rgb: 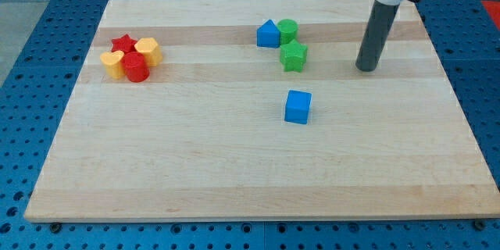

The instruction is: Place the green star towards bottom left of blue triangle

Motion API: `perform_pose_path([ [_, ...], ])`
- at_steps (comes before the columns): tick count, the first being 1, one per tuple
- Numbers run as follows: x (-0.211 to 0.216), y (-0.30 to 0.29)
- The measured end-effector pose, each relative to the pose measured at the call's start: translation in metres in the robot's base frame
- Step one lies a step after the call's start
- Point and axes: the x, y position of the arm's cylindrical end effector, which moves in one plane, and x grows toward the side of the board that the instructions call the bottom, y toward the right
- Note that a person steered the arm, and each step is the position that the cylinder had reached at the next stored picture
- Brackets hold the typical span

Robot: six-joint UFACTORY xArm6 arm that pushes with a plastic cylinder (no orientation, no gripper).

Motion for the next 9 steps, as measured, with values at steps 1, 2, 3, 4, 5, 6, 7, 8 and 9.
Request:
perform_pose_path([
  [1, -0.005, -0.026],
  [2, -0.006, -0.060],
  [3, -0.006, -0.092],
  [4, -0.008, -0.128],
  [5, -0.009, -0.146],
  [6, -0.006, -0.141],
  [7, 0.012, -0.136],
  [8, 0.016, -0.149],
  [9, 0.008, -0.157],
])
